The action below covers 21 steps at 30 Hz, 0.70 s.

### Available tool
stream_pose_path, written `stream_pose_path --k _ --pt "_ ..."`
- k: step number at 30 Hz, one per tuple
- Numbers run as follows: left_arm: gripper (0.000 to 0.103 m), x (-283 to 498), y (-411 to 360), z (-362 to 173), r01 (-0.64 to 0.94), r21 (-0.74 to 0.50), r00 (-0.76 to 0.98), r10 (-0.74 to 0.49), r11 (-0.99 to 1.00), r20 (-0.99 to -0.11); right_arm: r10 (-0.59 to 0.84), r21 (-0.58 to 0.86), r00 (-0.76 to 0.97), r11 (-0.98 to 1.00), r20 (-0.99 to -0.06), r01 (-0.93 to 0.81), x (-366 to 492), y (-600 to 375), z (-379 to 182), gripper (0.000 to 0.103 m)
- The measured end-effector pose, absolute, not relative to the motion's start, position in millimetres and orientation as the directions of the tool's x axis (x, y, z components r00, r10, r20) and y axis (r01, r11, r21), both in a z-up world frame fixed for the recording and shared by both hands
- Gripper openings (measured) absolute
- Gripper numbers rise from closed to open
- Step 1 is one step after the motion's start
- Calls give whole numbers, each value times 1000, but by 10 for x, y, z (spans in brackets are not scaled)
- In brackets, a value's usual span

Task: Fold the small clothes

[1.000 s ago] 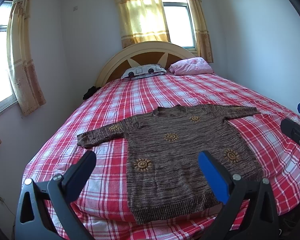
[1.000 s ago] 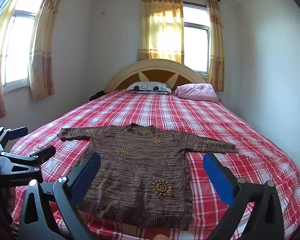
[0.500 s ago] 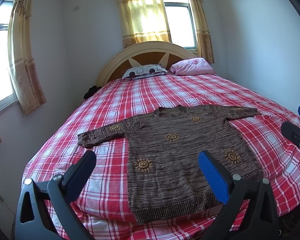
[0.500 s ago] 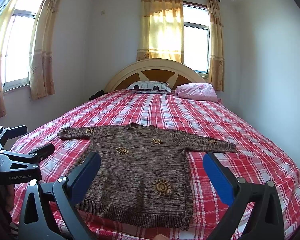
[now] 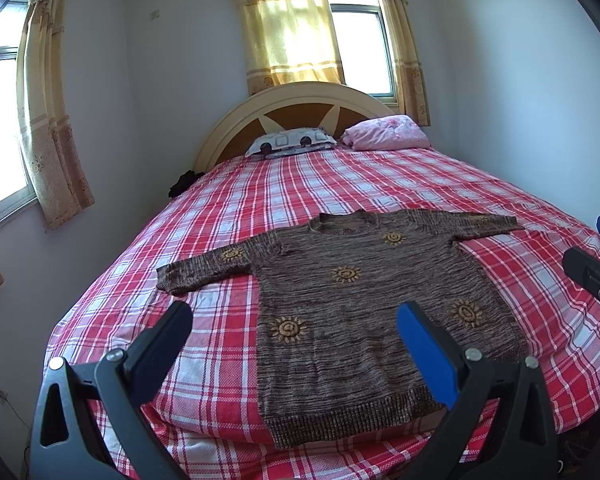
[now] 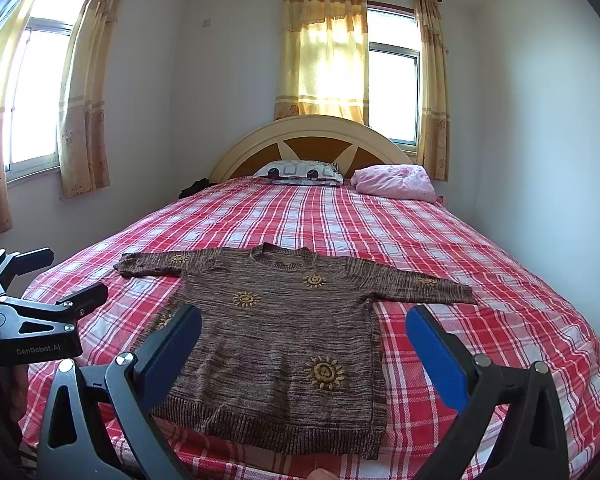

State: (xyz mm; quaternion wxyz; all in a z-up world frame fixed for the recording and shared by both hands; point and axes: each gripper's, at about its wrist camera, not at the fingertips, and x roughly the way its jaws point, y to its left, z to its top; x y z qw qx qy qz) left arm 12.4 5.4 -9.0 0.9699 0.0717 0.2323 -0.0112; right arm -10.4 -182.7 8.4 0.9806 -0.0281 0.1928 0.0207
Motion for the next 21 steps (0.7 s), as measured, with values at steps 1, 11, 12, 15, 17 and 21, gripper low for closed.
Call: stream_pose_path --k 1,11,12,15,17,21 --pt "103 122 59 -91 54 133 892 12 990 -451 30 -47 925 998 -379 -51 -105 -1828 82 102" --pt "103 161 127 -106 48 128 890 16 991 -456 31 -46 922 998 -386 -52 -94 -1839 49 102" --pt "103 166 125 -108 47 131 889 18 990 -457 31 -45 921 998 -388 -52 -81 -1832 47 102" --pt "103 178 124 -114 44 130 888 21 991 -460 33 -44 919 997 -394 -55 -64 -1827 30 102" --pt "103 190 120 -126 44 132 886 23 990 -463 34 -46 916 997 -399 -57 -51 -1826 16 102" --pt "103 246 116 -177 45 132 878 24 990 -478 42 -43 913 997 -407 -65 -9 -1831 -27 102"
